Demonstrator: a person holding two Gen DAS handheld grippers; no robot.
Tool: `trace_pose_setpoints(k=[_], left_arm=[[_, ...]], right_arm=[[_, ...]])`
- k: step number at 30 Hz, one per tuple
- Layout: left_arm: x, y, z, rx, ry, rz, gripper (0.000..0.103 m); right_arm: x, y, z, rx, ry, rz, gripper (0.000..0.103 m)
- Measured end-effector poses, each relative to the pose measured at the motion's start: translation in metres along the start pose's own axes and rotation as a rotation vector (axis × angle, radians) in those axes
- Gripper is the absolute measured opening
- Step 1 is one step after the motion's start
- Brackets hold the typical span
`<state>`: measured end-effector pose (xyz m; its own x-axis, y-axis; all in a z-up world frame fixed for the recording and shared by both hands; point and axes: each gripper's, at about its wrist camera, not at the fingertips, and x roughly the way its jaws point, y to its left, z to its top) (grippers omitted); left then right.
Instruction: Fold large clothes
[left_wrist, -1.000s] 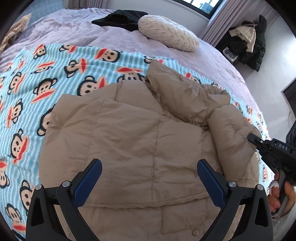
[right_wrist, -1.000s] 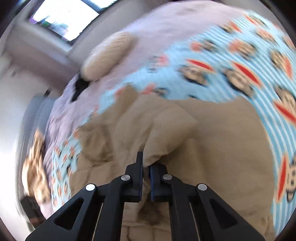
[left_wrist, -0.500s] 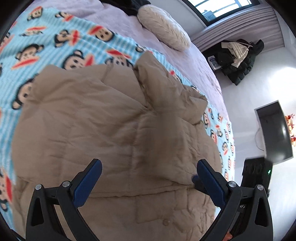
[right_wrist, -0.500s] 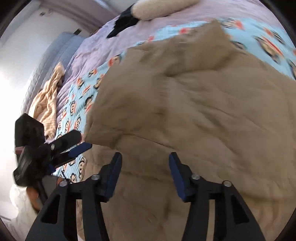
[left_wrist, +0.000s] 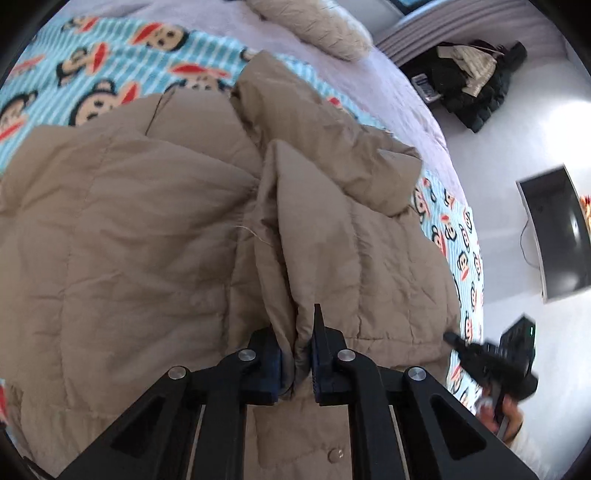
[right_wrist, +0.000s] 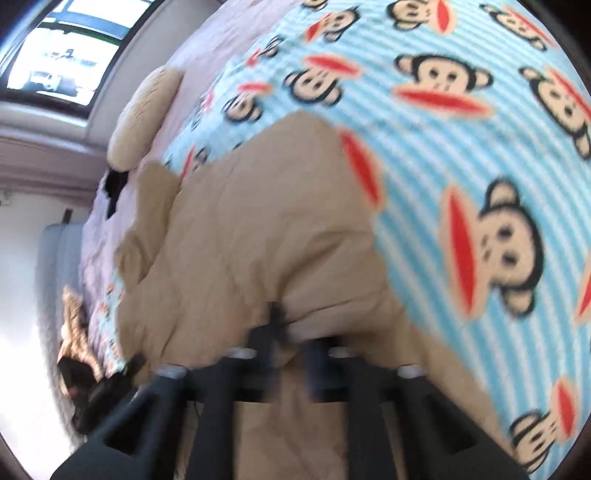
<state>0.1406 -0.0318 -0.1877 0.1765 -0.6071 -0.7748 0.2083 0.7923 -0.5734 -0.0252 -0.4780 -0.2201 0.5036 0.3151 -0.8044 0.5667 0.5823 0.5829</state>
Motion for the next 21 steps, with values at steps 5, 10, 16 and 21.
trace_pose_setpoints(k=[5, 10, 16, 21], left_arm=[[-0.006, 0.016, -0.02, 0.036, 0.01, 0.105, 0.013], [-0.007, 0.024, -0.025, 0.033, 0.003, 0.184, 0.02], [-0.042, 0.016, -0.027, 0.067, -0.069, 0.35, 0.022], [-0.062, 0.001, -0.015, 0.097, -0.119, 0.329, 0.022]], right_arm=[[0.006, 0.023, 0.006, -0.139, -0.006, -0.013, 0.006], [0.034, 0.027, -0.007, -0.161, 0.047, -0.058, 0.006], [0.02, 0.032, -0.013, -0.196, 0.118, -0.06, 0.021], [-0.02, 0.053, -0.031, -0.375, 0.112, -0.019, 0.06]])
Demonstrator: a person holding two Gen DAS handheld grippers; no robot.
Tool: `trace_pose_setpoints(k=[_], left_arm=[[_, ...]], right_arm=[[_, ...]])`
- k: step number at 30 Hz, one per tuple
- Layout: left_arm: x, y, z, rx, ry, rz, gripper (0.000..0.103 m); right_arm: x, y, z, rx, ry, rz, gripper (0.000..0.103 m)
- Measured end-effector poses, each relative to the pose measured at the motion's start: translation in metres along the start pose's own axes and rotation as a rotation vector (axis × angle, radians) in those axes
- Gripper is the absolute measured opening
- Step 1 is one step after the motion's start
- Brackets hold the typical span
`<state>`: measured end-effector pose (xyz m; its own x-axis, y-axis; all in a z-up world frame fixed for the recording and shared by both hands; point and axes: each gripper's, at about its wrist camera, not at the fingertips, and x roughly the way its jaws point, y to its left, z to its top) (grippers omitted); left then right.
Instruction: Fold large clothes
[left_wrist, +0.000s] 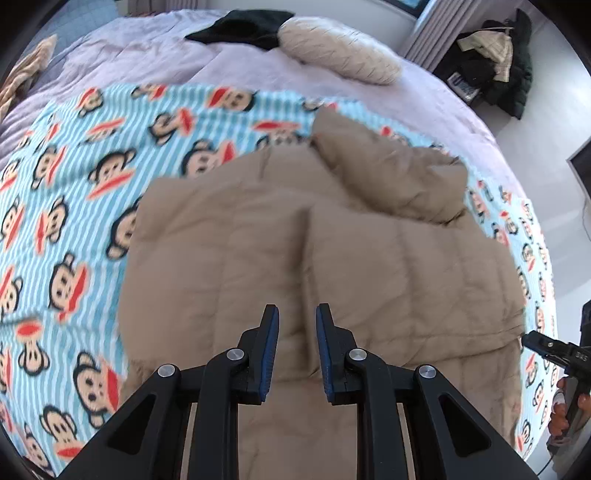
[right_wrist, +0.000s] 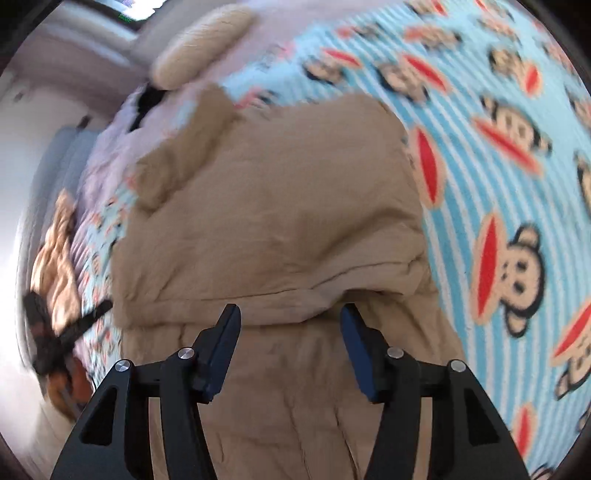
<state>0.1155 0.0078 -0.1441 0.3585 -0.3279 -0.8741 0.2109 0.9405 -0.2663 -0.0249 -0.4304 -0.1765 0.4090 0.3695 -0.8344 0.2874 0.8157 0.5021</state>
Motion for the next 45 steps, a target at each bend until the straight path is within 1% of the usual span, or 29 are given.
trace_pose_setpoints(k=[1, 3, 5, 7, 8, 9, 11, 12, 13, 14, 16, 17, 18, 20, 22, 23, 24, 25, 27, 30, 31, 32, 34, 35, 37, 40, 41, 42, 45], left_arm=[[0.0, -0.003, 0.004, 0.003, -0.002, -0.01, 0.022], [0.008, -0.013, 0.014, 0.007, -0.001, -0.034, 0.022], [0.021, -0.025, 0.021, 0.011, -0.003, -0.043, 0.022], [0.033, -0.035, 0.026, 0.007, -0.003, -0.047, 0.022], [0.041, -0.038, 0.027, 0.005, 0.002, -0.041, 0.022], [0.047, -0.04, 0.027, 0.006, 0.007, -0.028, 0.022], [0.06, -0.039, 0.024, 0.013, 0.027, 0.017, 0.022], [0.065, -0.037, 0.022, 0.018, 0.039, 0.033, 0.022], [0.071, -0.034, 0.019, 0.024, 0.053, 0.049, 0.022], [0.073, -0.032, 0.017, 0.028, 0.057, 0.056, 0.022], [0.078, -0.03, 0.013, 0.045, 0.06, 0.07, 0.022], [0.08, -0.029, 0.011, 0.05, 0.062, 0.072, 0.022], [0.081, -0.029, 0.011, 0.053, 0.064, 0.072, 0.022], [0.084, -0.029, 0.011, 0.056, 0.068, 0.072, 0.022], [0.087, -0.03, 0.011, 0.057, 0.073, 0.075, 0.022], [0.087, -0.03, 0.011, 0.057, 0.074, 0.077, 0.022], [0.086, -0.03, 0.011, 0.057, 0.077, 0.079, 0.022], [0.083, -0.031, 0.012, 0.055, 0.079, 0.085, 0.022], [0.071, -0.031, 0.014, 0.047, 0.057, 0.095, 0.022], [0.052, -0.029, 0.017, 0.032, 0.014, 0.06, 0.022], [0.048, -0.029, 0.017, 0.035, 0.008, 0.043, 0.022], [0.047, -0.03, 0.015, 0.044, 0.013, 0.035, 0.022], [0.054, -0.033, 0.01, 0.073, 0.04, 0.057, 0.022], [0.061, -0.034, 0.007, 0.089, 0.054, 0.085, 0.022], [0.071, -0.031, -0.001, 0.112, 0.058, 0.142, 0.022], [0.076, -0.021, -0.006, 0.06, 0.053, 0.119, 0.022], [0.076, -0.021, -0.006, 0.057, 0.051, 0.118, 0.022], [0.078, -0.021, -0.006, 0.061, 0.049, 0.121, 0.022], [0.079, -0.02, -0.006, 0.072, 0.046, 0.143, 0.022]], right_arm=[[-0.013, 0.001, 0.002, -0.013, -0.047, 0.015, 0.06], [-0.028, -0.008, 0.014, 0.02, -0.12, 0.022, 0.06], [-0.033, -0.034, 0.036, 0.141, -0.184, 0.028, 0.06], [-0.026, -0.066, 0.056, 0.279, -0.201, 0.057, 0.06], [-0.017, -0.082, 0.065, 0.353, -0.197, 0.084, 0.06], [-0.01, -0.094, 0.072, 0.407, -0.189, 0.116, 0.06], [0.013, -0.117, 0.083, 0.513, -0.151, 0.21, 0.06], [0.03, -0.127, 0.089, 0.574, -0.106, 0.27, 0.054], [0.039, -0.125, 0.091, 0.597, -0.091, 0.304, 0.037], [0.045, -0.121, 0.096, 0.583, -0.084, 0.334, 0.012], [0.042, -0.104, 0.105, 0.472, -0.113, 0.291, 0.01], [0.041, -0.095, 0.11, 0.409, -0.12, 0.257, 0.01], [0.043, -0.091, 0.113, 0.374, -0.118, 0.221, 0.009], [0.051, -0.086, 0.118, 0.278, -0.101, 0.082, 0.009], [0.059, -0.09, 0.117, 0.24, -0.083, -0.007, 0.009], [0.061, -0.092, 0.116, 0.241, -0.081, -0.054, 0.009], [0.061, -0.096, 0.113, 0.246, -0.083, -0.079, 0.009], [0.057, -0.099, 0.111, 0.26, -0.087, -0.091, 0.009], [0.037, -0.096, 0.103, 0.246, -0.117, -0.158, 0.009], [-0.002, -0.076, 0.081, 0.139, -0.174, -0.187, 0.009], [-0.01, -0.068, 0.075, 0.111, -0.183, -0.183, 0.009], [-0.016, -0.059, 0.069, 0.087, -0.185, -0.168, 0.009], [-0.025, -0.042, 0.05, 0.038, -0.161, -0.118, 0.009], [-0.022, -0.033, 0.045, 0.018, -0.142, -0.11, 0.009], [-0.012, -0.027, 0.03, -0.015, -0.106, -0.119, 0.009], [0.013, -0.035, 0.012, -0.027, -0.053, -0.172, 0.009], [0.018, -0.041, 0.008, -0.024, -0.049, -0.178, 0.006], [0.024, -0.046, 0.005, -0.016, -0.051, -0.177, 0.005], [0.027, -0.048, 0.004, -0.021, -0.067, -0.184, 0.005]])
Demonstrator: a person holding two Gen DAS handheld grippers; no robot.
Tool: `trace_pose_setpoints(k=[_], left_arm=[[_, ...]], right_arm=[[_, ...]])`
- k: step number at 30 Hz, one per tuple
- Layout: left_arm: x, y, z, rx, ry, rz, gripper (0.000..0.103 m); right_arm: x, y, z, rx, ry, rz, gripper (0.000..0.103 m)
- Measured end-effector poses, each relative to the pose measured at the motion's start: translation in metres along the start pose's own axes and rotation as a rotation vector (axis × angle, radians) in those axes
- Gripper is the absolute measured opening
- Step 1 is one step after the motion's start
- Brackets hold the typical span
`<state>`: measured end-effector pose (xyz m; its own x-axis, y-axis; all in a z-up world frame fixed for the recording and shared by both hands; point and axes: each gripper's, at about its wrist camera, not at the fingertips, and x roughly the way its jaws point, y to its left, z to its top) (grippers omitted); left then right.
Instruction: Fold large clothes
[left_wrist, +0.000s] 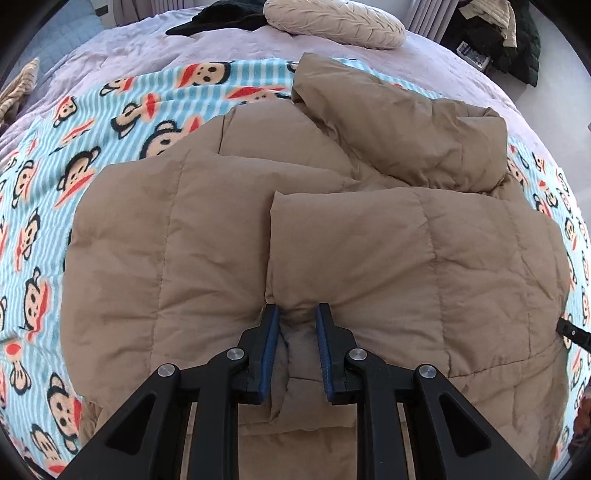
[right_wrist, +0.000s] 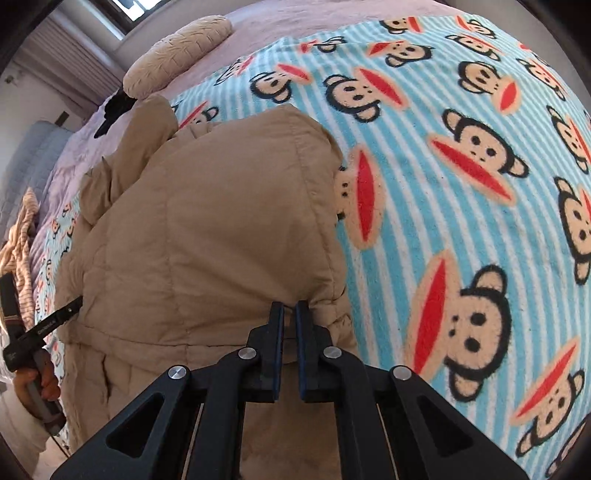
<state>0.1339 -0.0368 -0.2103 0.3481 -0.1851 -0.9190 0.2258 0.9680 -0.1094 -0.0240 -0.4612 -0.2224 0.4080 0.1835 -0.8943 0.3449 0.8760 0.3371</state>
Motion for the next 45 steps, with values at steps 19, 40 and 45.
trace_pose_setpoints(k=[19, 40, 45], left_arm=[[-0.051, 0.008, -0.042, -0.036, 0.048, 0.084, 0.022], [-0.091, 0.007, -0.095, -0.038, 0.035, 0.129, 0.103], [-0.094, 0.011, -0.119, -0.018, 0.062, 0.114, 0.103]], right_arm=[[-0.042, 0.015, -0.037, 0.068, 0.014, -0.032, 0.01], [-0.041, 0.045, -0.087, 0.054, 0.105, 0.04, 0.01], [-0.04, 0.062, -0.105, 0.055, 0.116, 0.052, 0.01]])
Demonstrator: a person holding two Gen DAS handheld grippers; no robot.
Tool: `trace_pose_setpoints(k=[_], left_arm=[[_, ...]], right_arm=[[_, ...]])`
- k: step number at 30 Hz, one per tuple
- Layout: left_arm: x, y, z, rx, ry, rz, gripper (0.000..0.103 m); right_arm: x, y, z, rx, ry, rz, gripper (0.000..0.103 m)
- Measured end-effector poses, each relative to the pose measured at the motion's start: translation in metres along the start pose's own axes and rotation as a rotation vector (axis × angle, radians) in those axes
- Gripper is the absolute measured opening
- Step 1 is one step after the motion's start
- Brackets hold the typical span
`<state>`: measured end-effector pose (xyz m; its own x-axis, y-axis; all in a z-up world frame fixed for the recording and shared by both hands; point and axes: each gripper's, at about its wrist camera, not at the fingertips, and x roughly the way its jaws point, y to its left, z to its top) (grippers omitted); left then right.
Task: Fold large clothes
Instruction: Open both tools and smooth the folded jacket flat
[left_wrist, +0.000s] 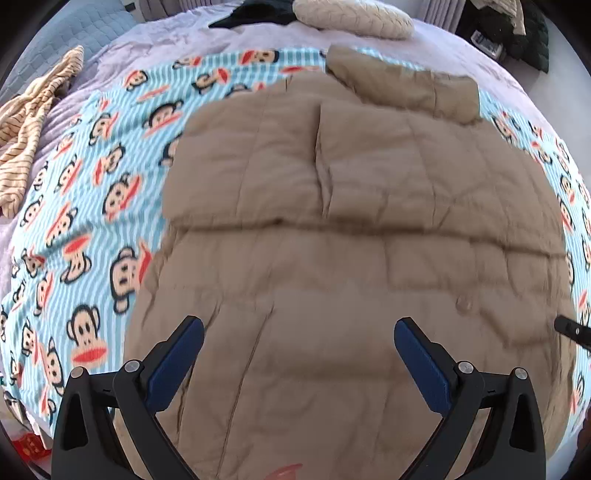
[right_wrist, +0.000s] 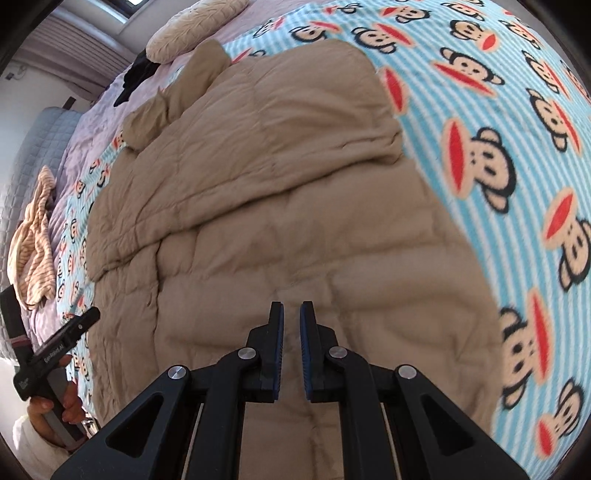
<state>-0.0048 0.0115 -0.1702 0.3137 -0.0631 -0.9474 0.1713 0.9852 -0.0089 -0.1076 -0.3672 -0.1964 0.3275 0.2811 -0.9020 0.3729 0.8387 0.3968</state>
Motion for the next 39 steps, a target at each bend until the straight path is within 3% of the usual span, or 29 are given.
trace_pose_setpoints(k=[4, 8, 13, 16, 18, 24, 25, 26, 39], left_arm=[[0.002, 0.01, -0.021, 0.019, 0.028, 0.01, 0.103], [-0.009, 0.026, -0.04, 0.021, 0.041, 0.004, 0.103], [-0.026, 0.045, -0.06, 0.037, 0.036, 0.032, 0.103], [-0.036, 0.058, -0.07, 0.029, 0.038, 0.022, 0.103], [-0.04, 0.063, -0.077, 0.033, 0.045, -0.004, 0.103], [-0.056, 0.074, -0.099, 0.041, 0.062, -0.03, 0.103], [-0.058, 0.074, -0.102, 0.038, 0.067, -0.032, 0.103], [-0.06, 0.075, -0.105, 0.034, 0.072, -0.033, 0.103], [-0.074, 0.057, -0.131, -0.025, 0.132, -0.004, 0.103]], right_arm=[[0.003, 0.011, -0.019, 0.024, 0.003, 0.0, 0.019], [-0.003, 0.021, -0.039, 0.041, -0.007, -0.004, 0.047], [-0.012, 0.03, -0.064, 0.099, -0.01, 0.007, 0.06], [-0.02, 0.034, -0.079, 0.135, -0.019, 0.022, 0.062], [-0.026, 0.038, -0.09, 0.152, -0.028, 0.027, 0.074], [-0.041, 0.043, -0.119, 0.202, -0.035, 0.038, 0.074], [-0.043, 0.043, -0.122, 0.208, -0.031, 0.041, 0.077], [-0.045, 0.043, -0.126, 0.215, -0.025, 0.045, 0.087], [-0.056, 0.022, -0.137, 0.252, 0.069, 0.093, 0.087]])
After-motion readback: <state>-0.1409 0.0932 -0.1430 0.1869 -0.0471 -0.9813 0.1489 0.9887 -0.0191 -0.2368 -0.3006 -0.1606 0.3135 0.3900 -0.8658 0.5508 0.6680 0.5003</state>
